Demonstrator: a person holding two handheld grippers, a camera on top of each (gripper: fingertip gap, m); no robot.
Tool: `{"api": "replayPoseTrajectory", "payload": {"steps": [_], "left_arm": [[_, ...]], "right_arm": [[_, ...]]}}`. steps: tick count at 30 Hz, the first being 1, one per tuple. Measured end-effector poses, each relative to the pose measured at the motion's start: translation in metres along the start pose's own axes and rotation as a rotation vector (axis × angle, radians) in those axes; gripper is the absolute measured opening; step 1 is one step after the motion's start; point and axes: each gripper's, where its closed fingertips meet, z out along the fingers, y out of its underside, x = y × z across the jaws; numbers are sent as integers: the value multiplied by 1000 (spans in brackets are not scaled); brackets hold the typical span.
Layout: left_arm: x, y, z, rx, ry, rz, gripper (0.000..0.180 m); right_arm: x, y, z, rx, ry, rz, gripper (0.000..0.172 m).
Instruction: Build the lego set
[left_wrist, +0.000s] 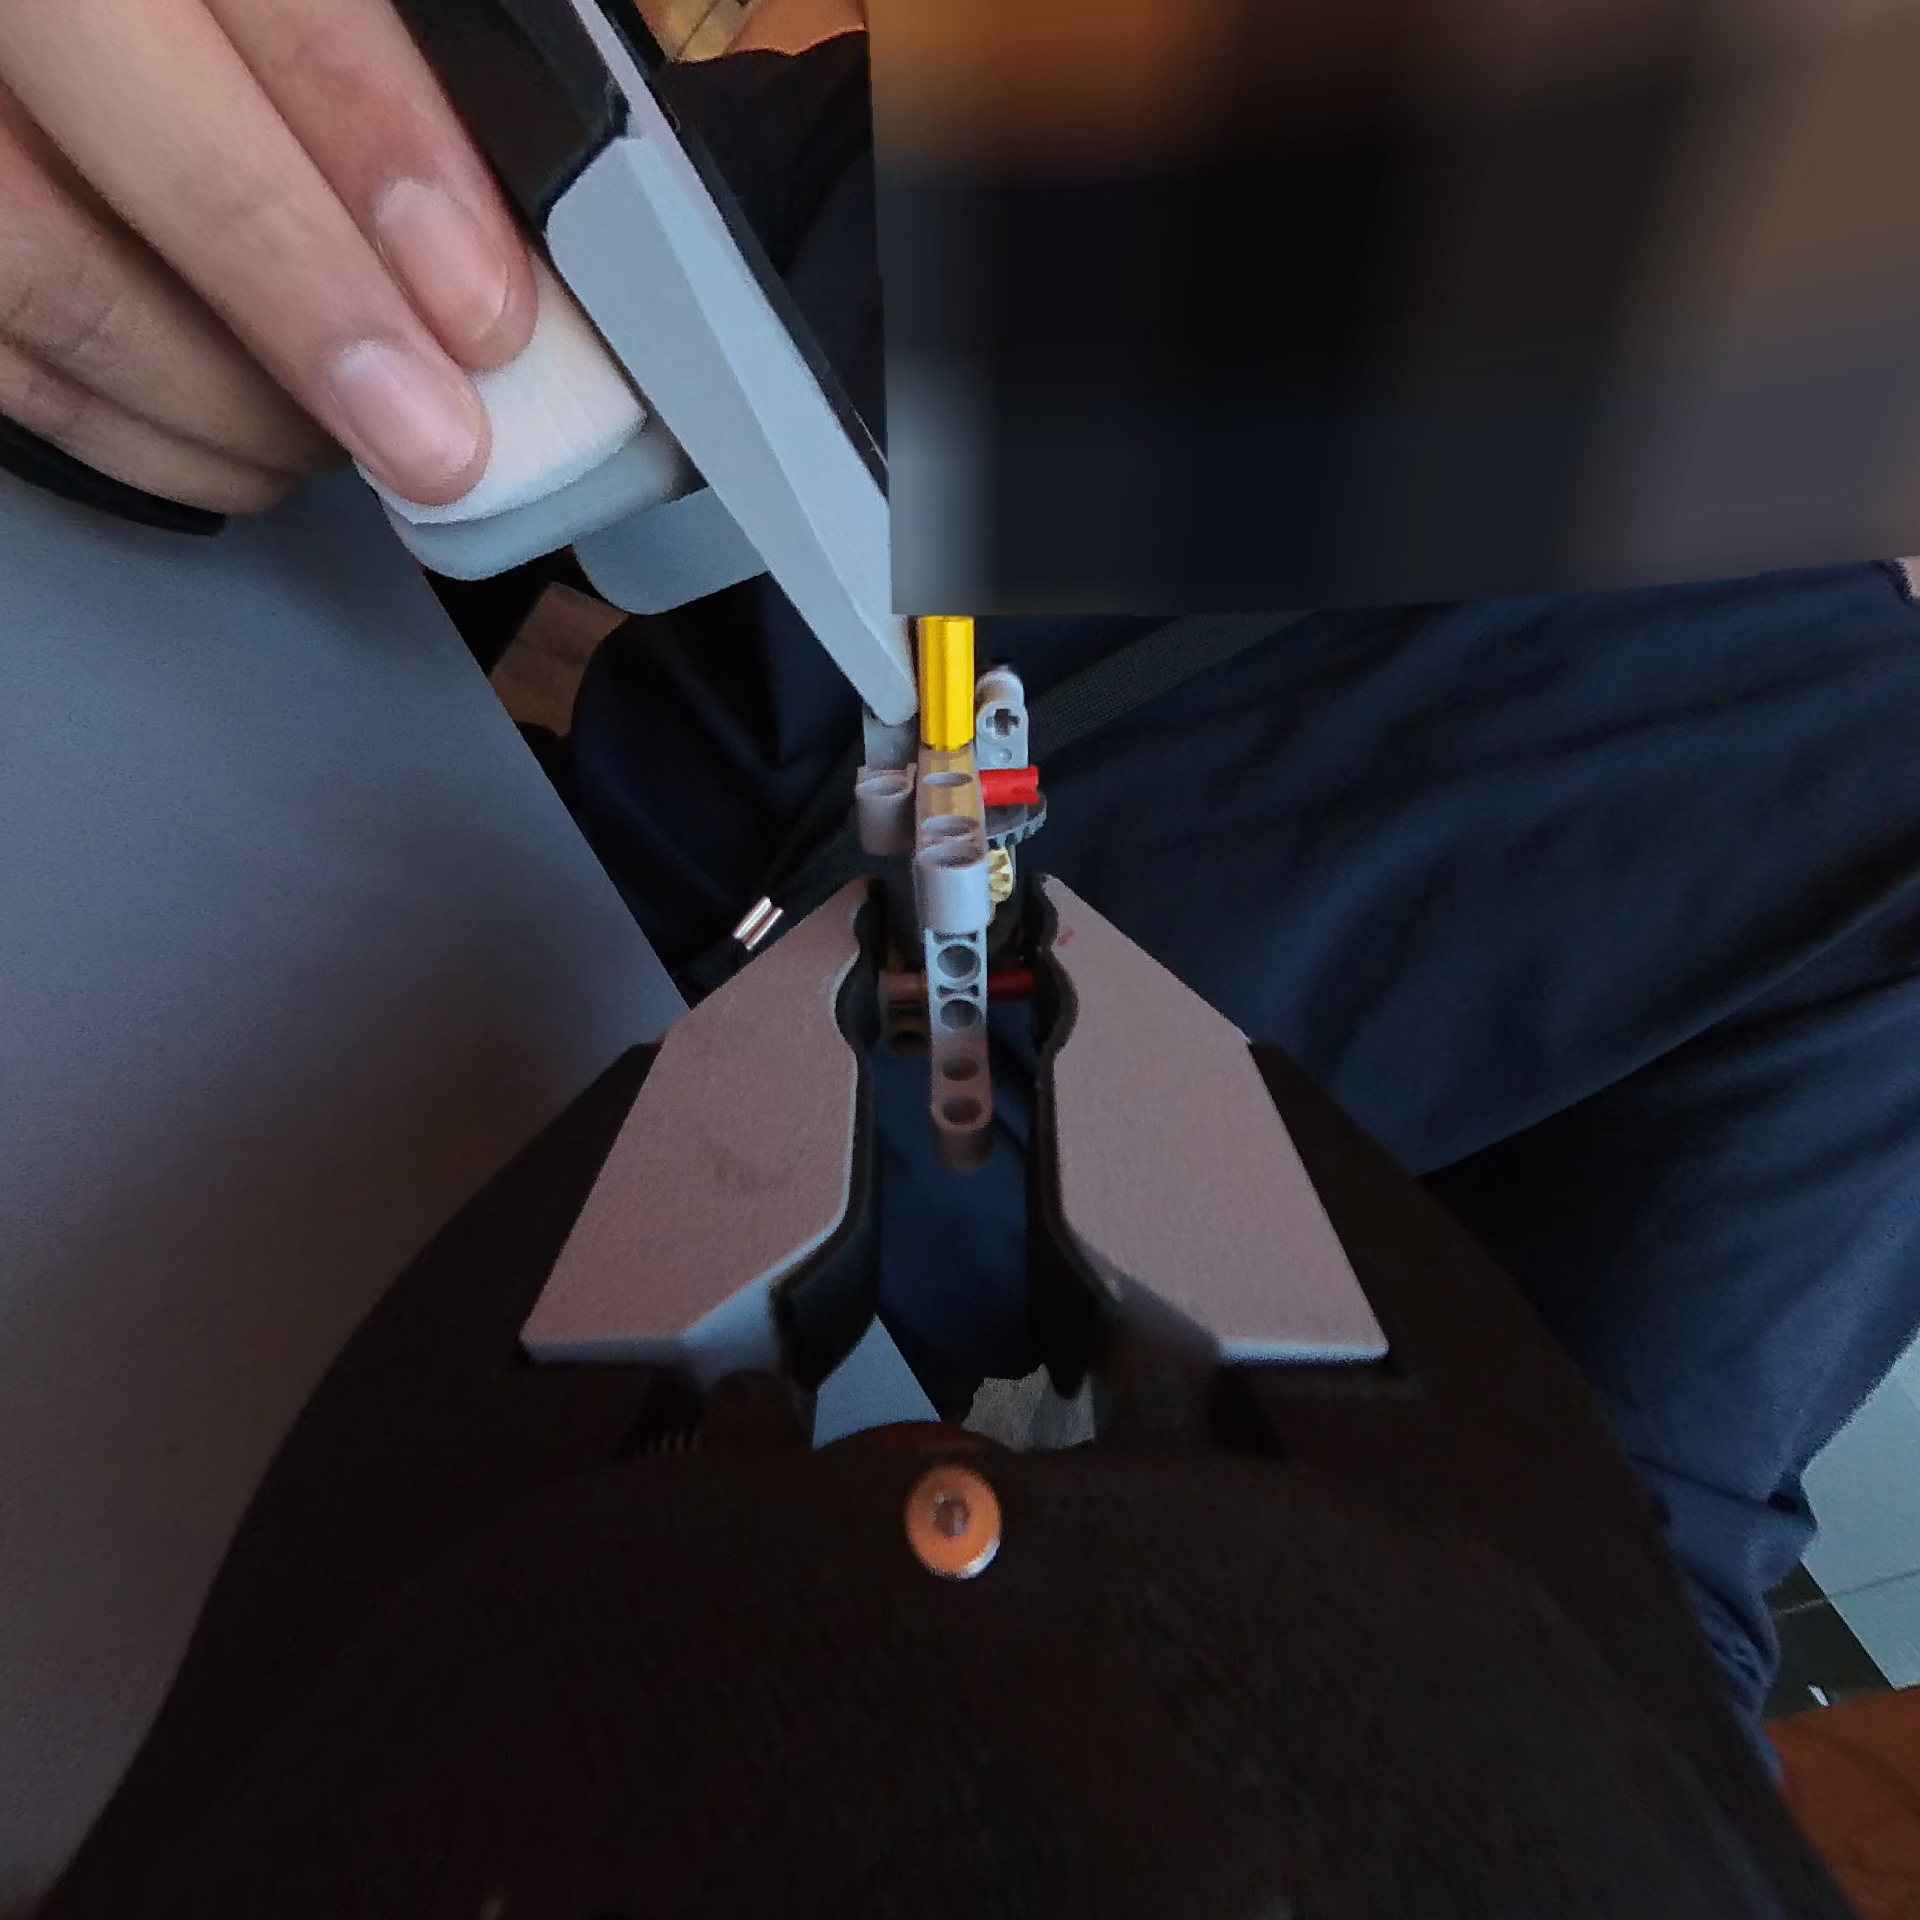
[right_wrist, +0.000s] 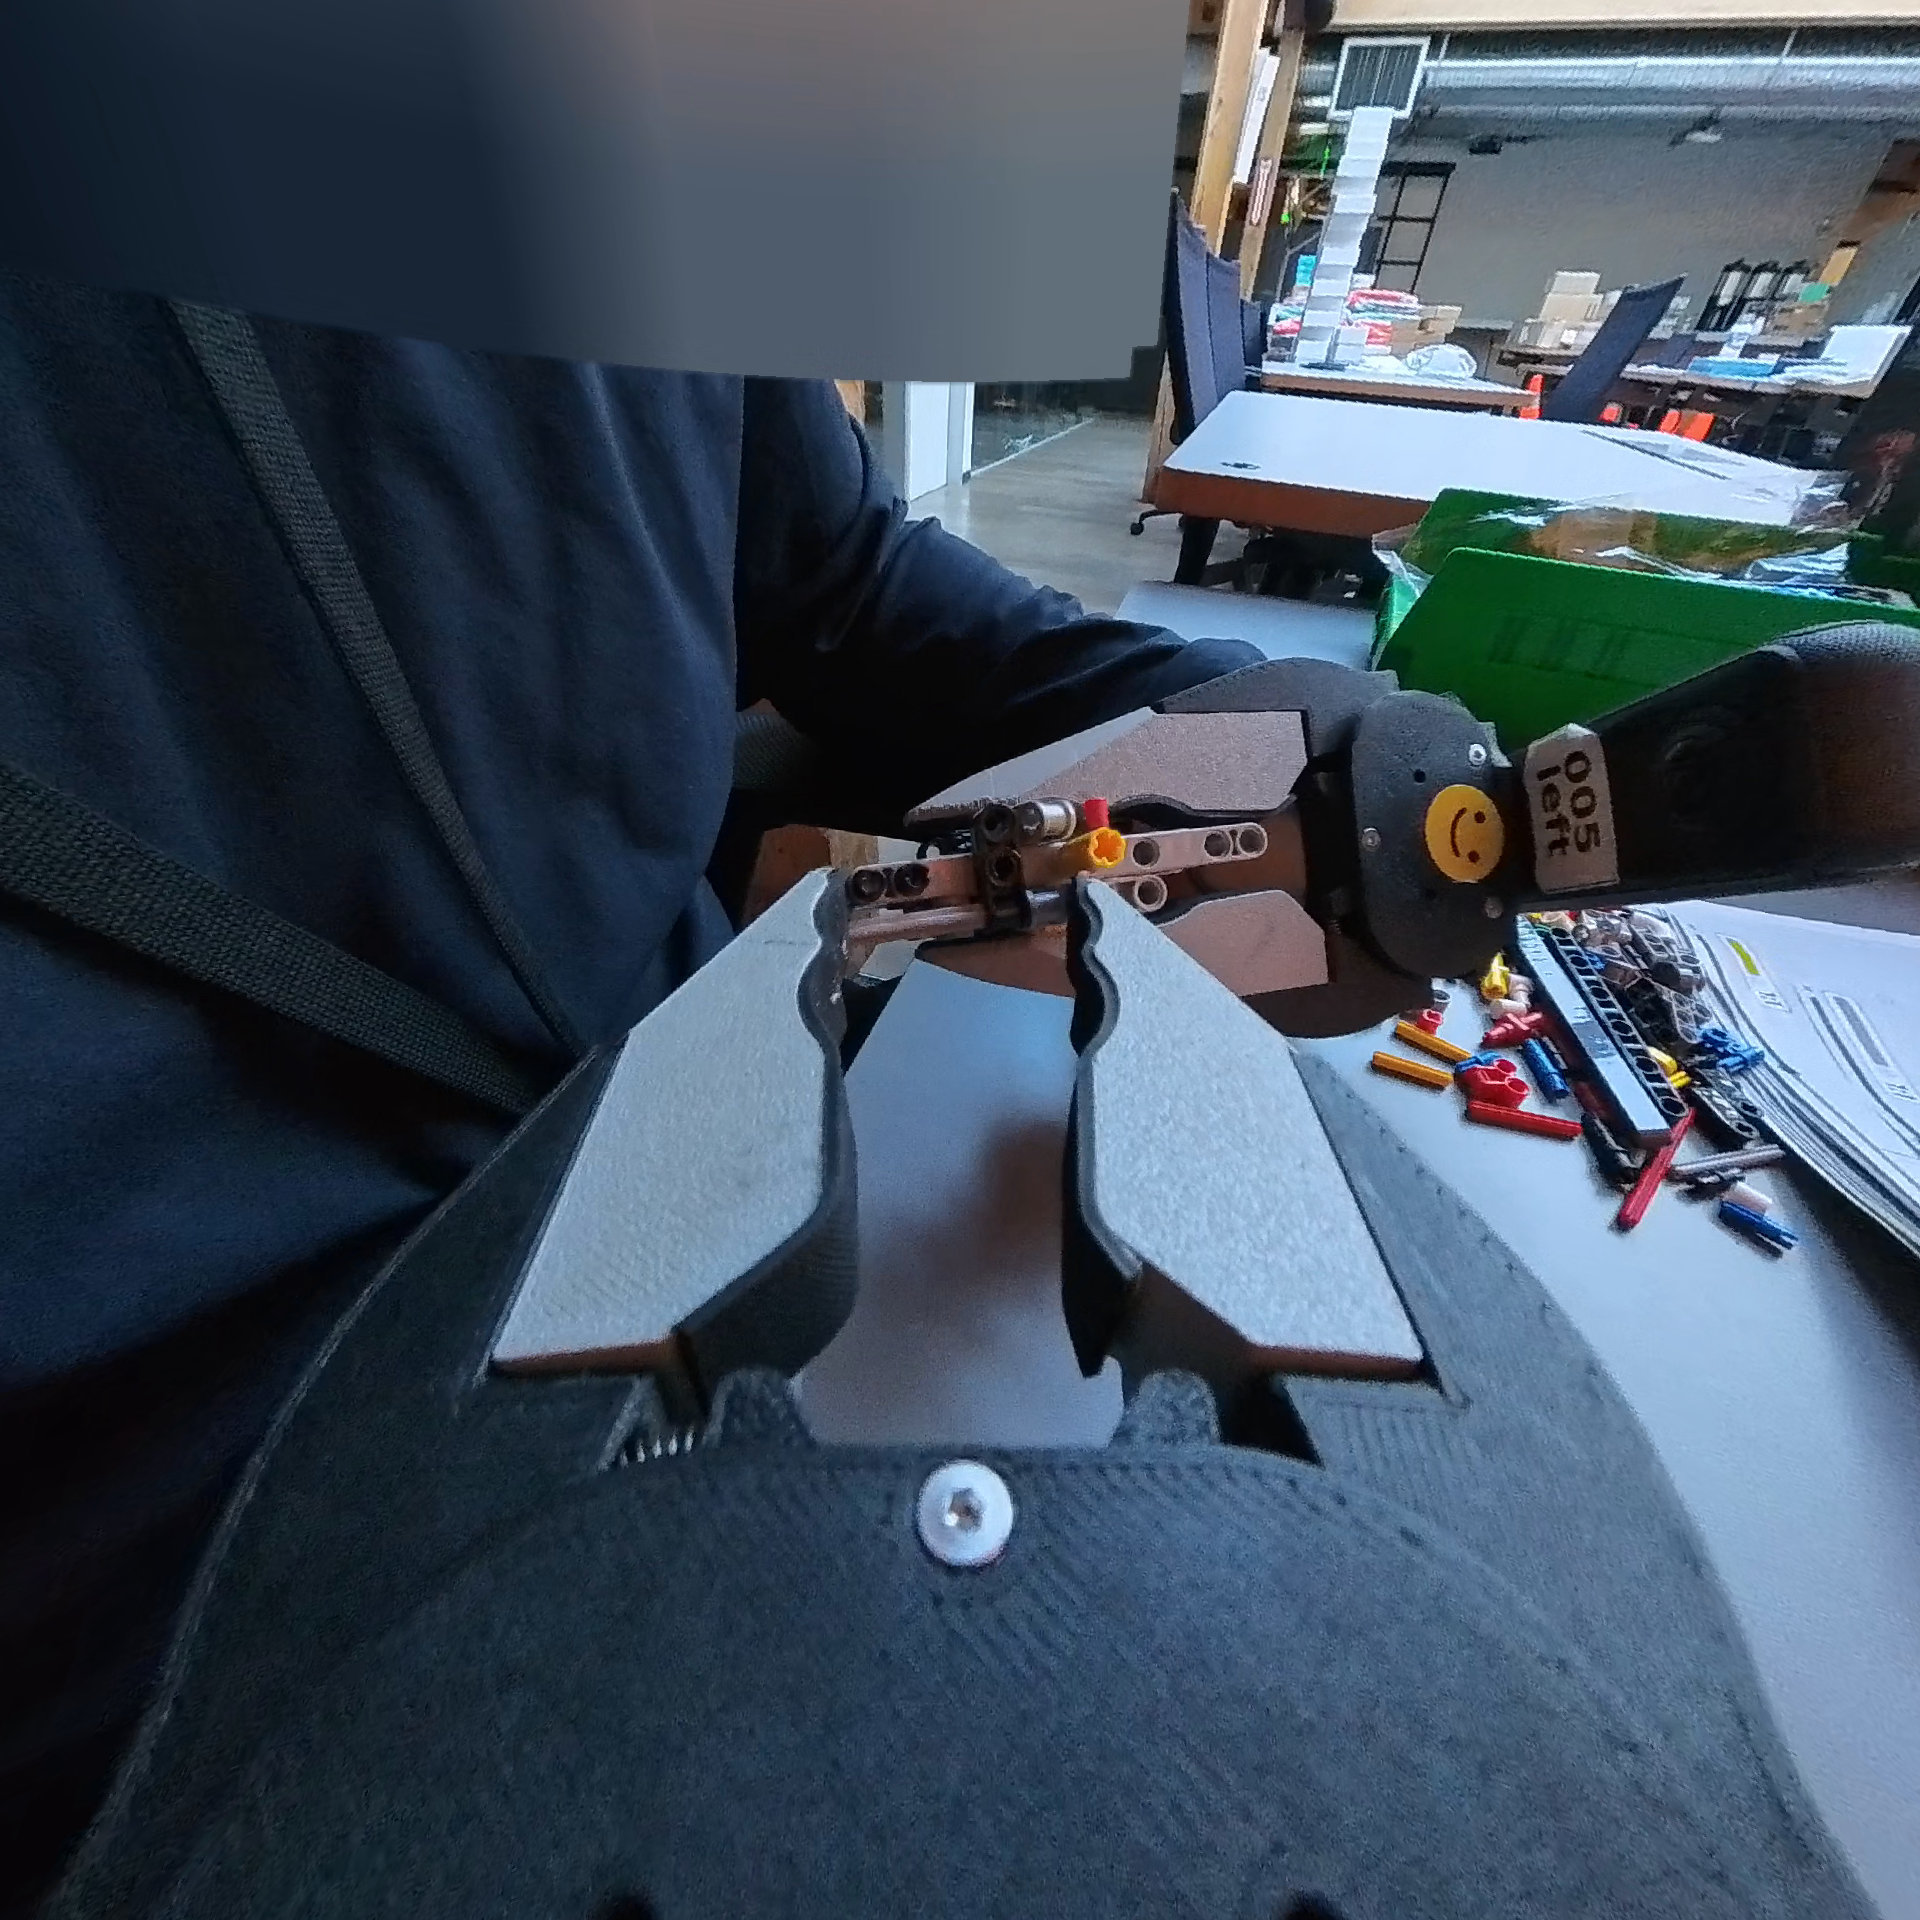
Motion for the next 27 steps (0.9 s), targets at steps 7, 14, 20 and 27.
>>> {"api": "replayPoseTrajectory", "payload": {"steps": [7,14,20,27], "left_arm": [[0,0,0,-4,3,-8,23],[1,1,0,-10,17,-18,23],[0,2,0,-15,6,-19,23],[-38,-12,-31,68,-328,35,23]], "right_arm": [[-2,1,0,-19,20,-66,39],[-3,2,2,-60,40,-91,38],[-4,2,3,-79,45,-96,38],[25,26,-10,-205,230,-170,44]]}}
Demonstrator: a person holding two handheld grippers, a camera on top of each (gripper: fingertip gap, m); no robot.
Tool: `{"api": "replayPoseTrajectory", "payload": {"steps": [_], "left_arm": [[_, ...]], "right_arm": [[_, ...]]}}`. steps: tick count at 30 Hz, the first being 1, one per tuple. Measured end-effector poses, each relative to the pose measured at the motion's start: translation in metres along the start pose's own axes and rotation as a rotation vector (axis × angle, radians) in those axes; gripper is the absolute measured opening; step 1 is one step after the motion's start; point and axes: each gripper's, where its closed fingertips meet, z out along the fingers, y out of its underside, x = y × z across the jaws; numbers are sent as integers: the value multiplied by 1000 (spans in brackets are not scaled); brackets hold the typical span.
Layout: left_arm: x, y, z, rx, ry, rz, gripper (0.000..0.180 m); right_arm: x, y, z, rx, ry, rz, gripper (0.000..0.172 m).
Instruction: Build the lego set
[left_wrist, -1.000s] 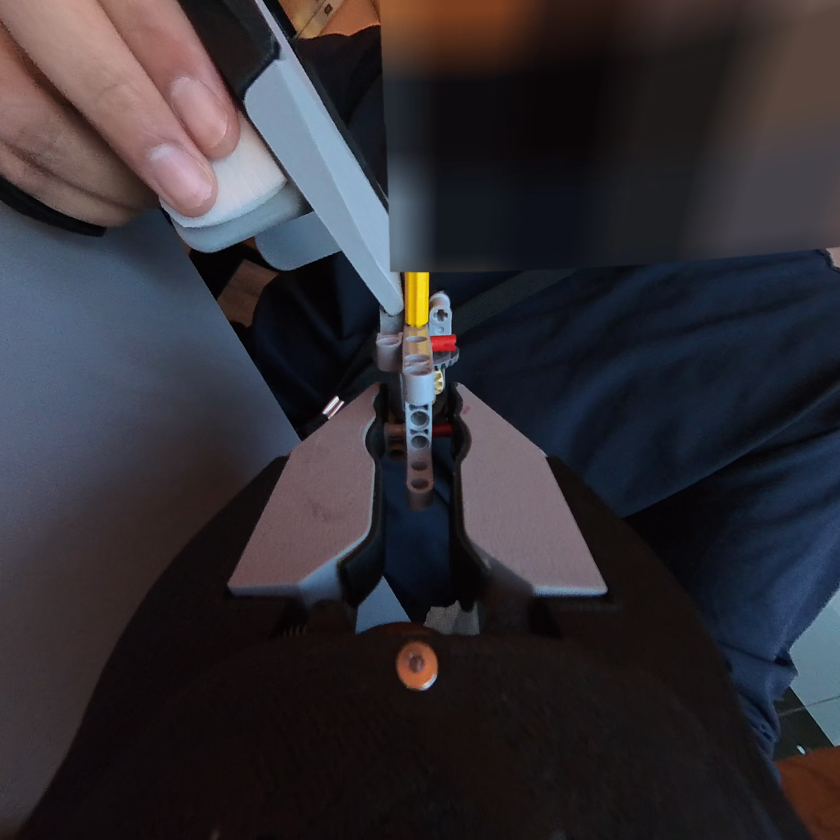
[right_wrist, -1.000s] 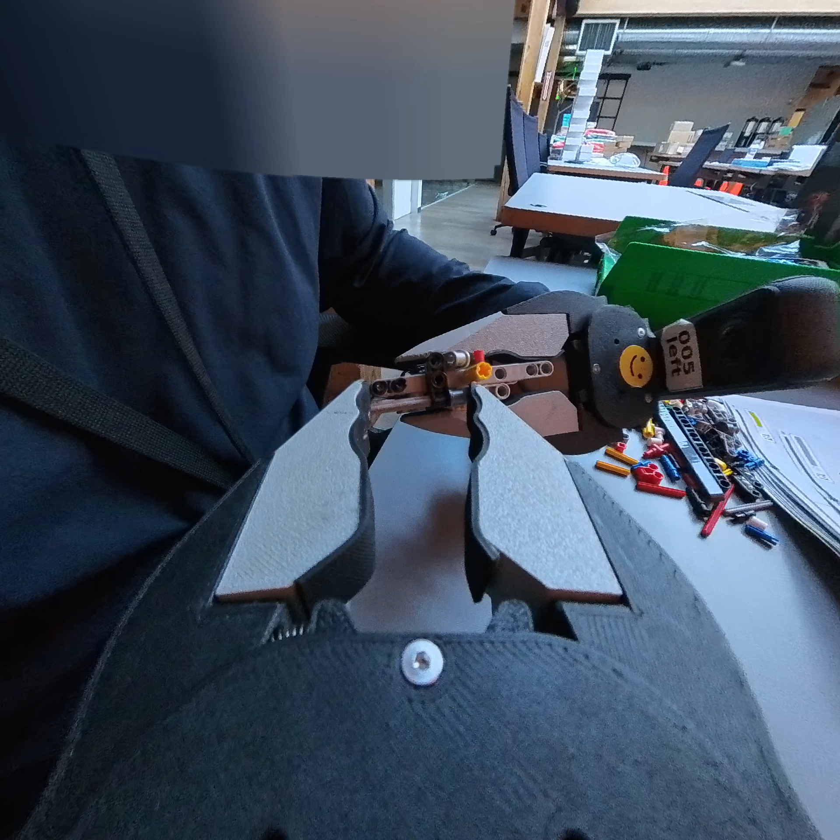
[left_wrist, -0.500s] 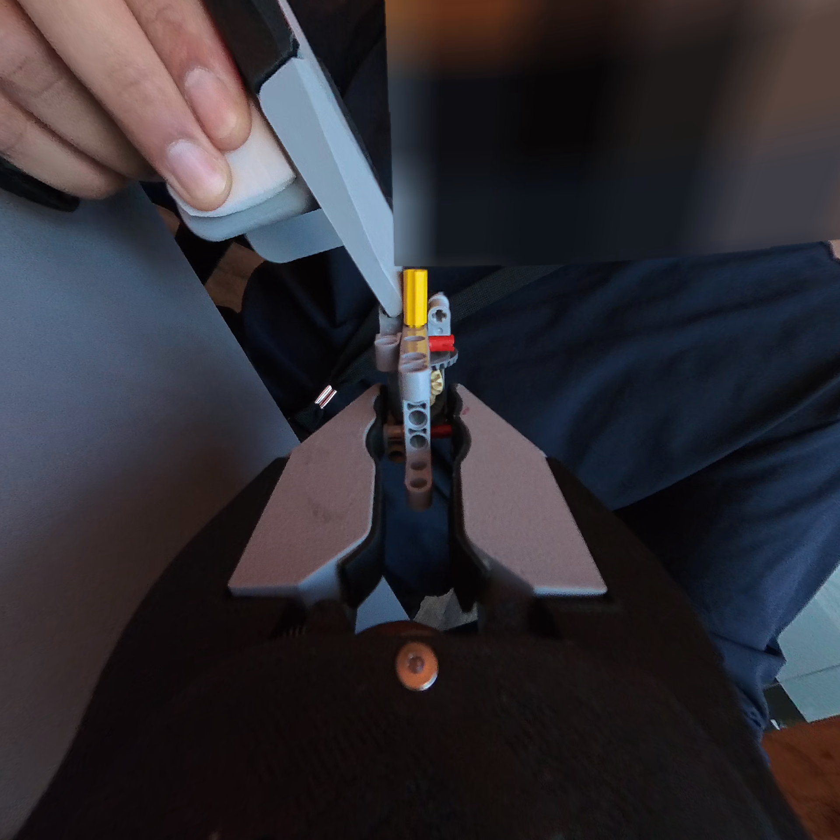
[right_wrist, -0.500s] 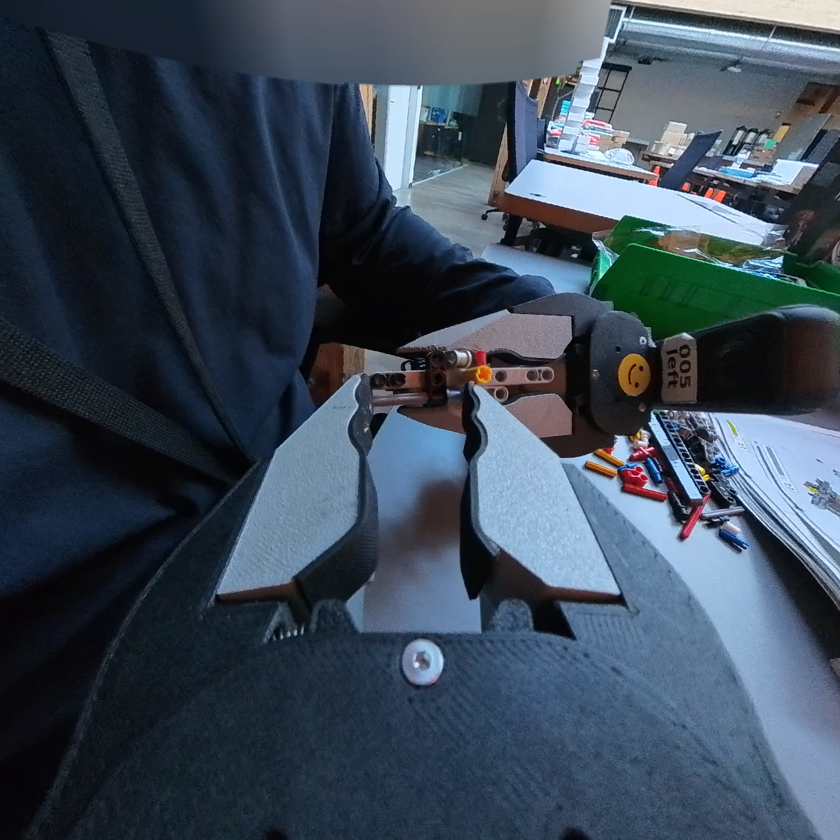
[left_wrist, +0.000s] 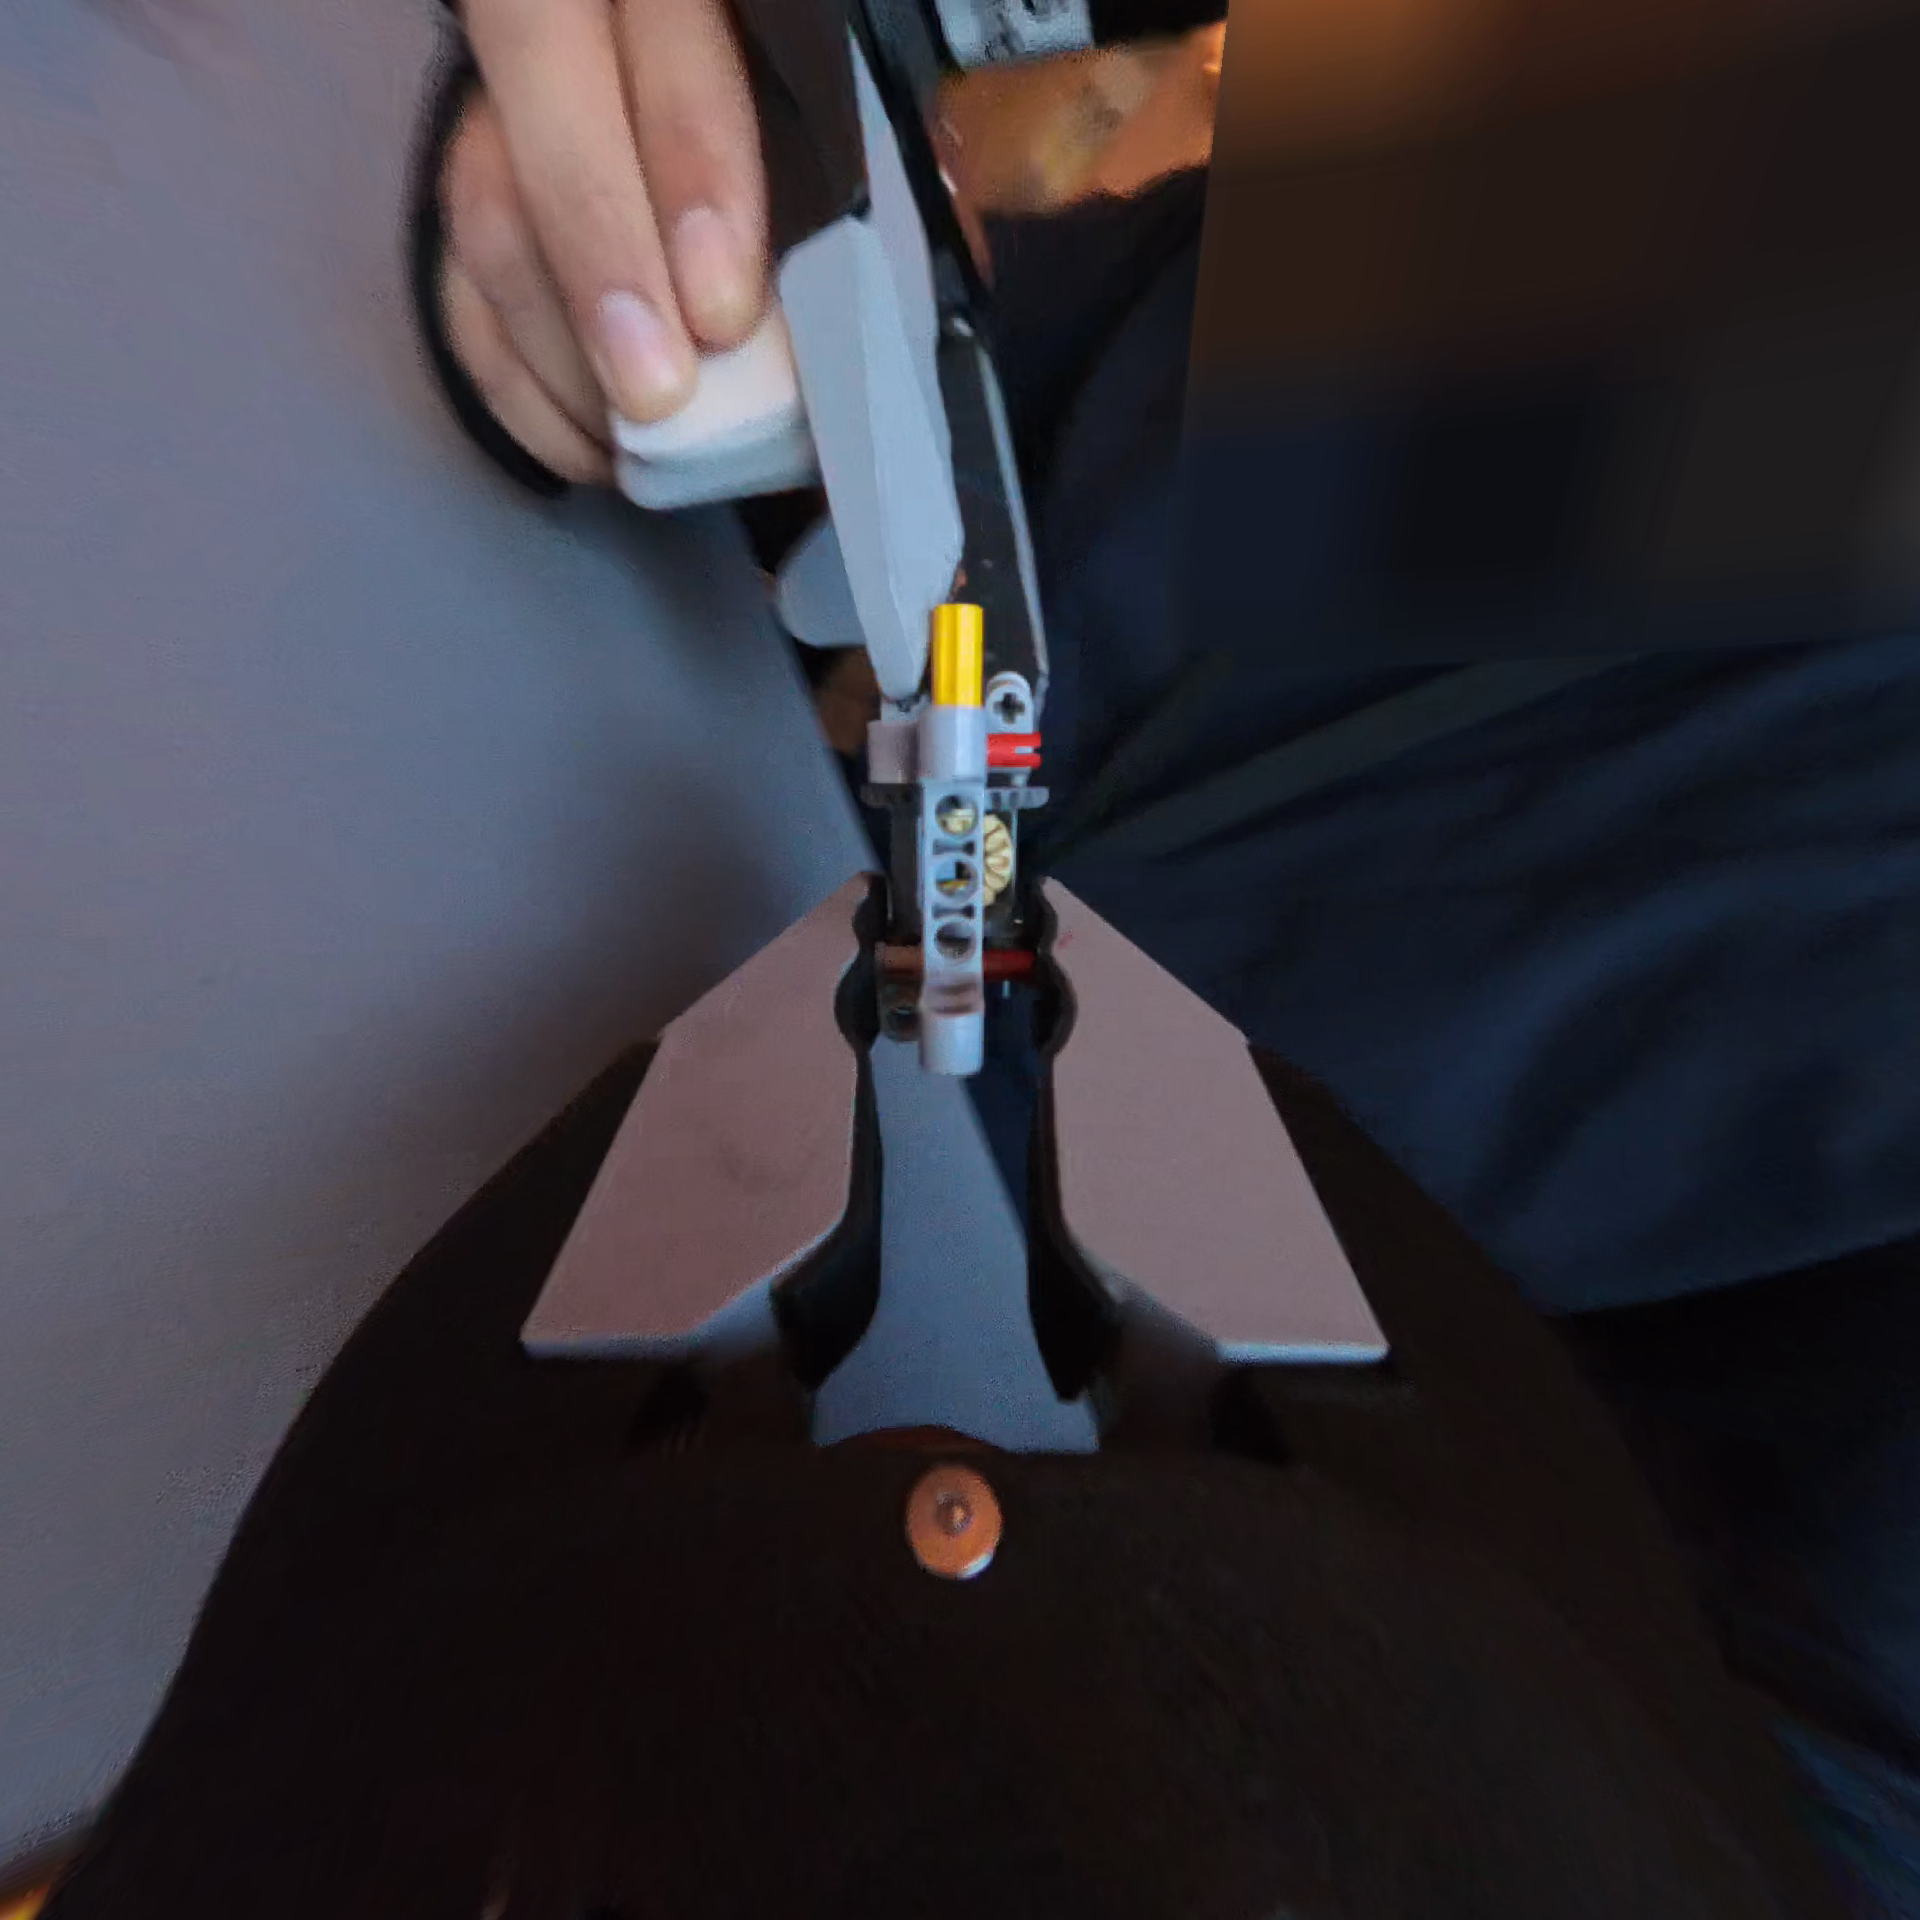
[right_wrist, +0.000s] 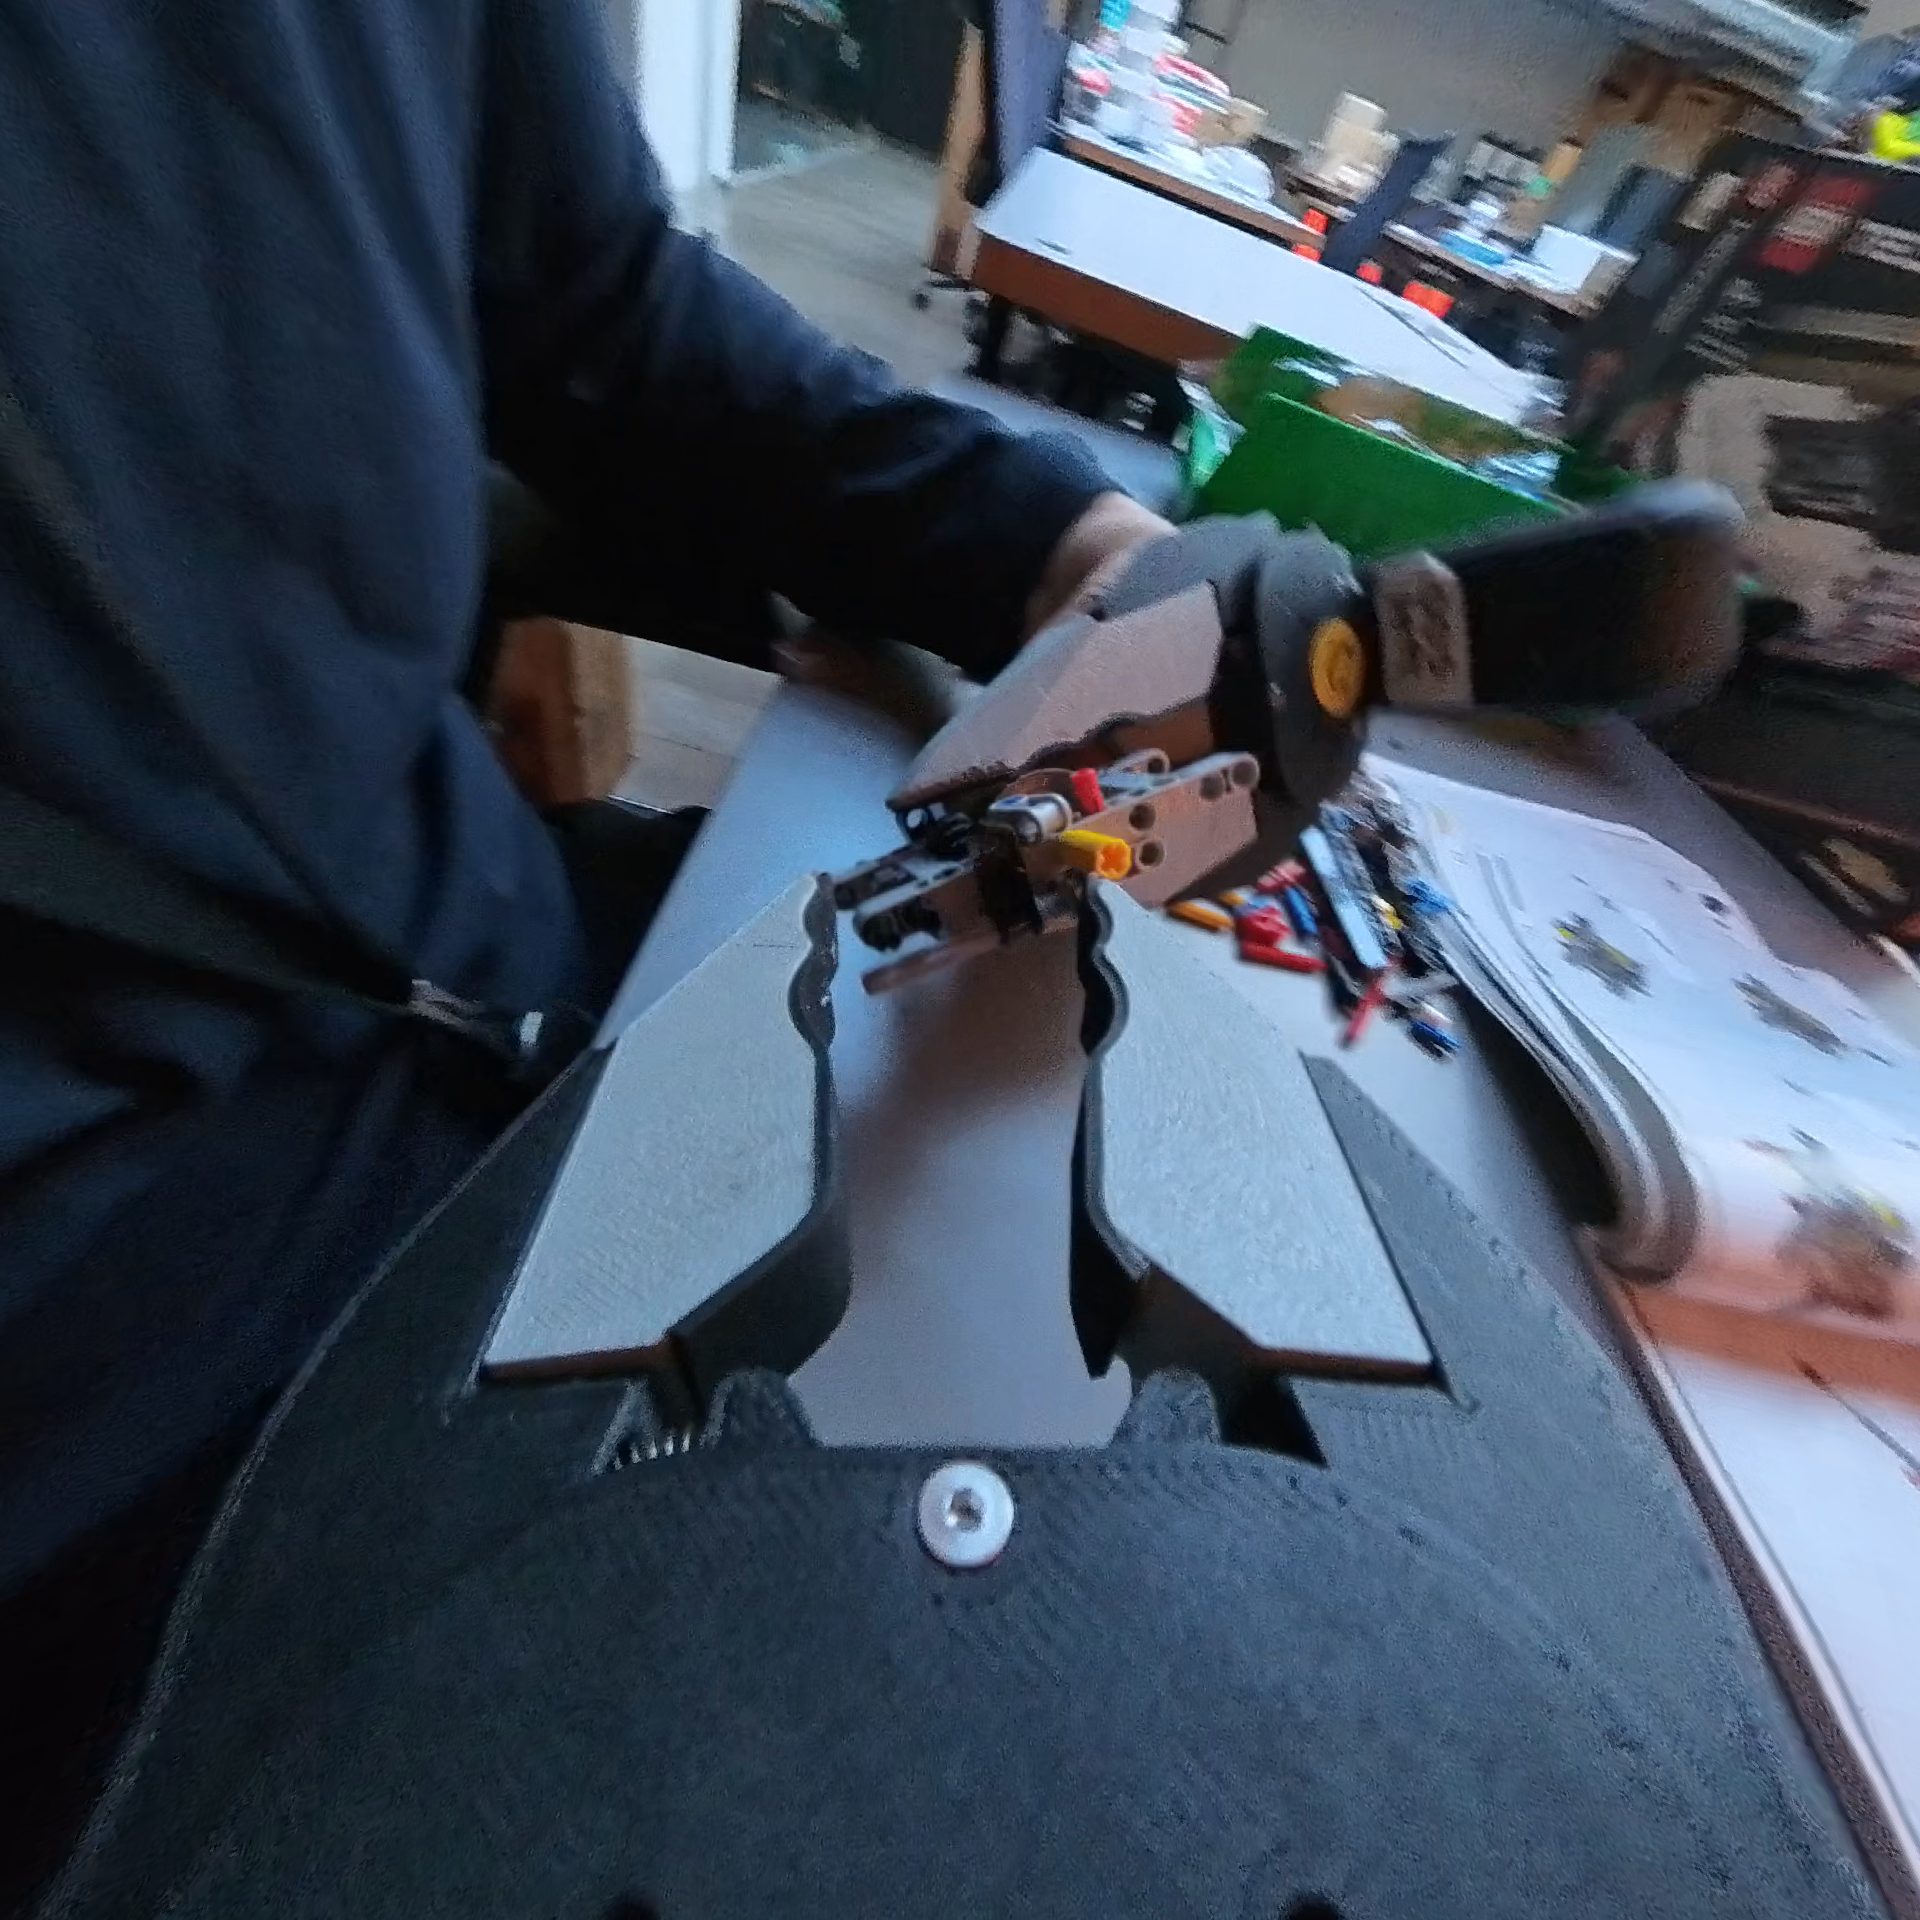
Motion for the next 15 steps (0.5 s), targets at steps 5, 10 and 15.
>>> {"api": "replayPoseTrajectory", "payload": {"steps": [5,10,15], "left_arm": [[-56,-19,-37,-3,-574,337,23],[-87,-48,-80,-32,-1156,759,23],[-90,-50,-77,-173,-1312,1002,24]], "right_arm": [[56,20,-19,-4,180,272,35],[86,36,-36,38,242,486,30],[94,37,-37,68,242,569,33]]}}
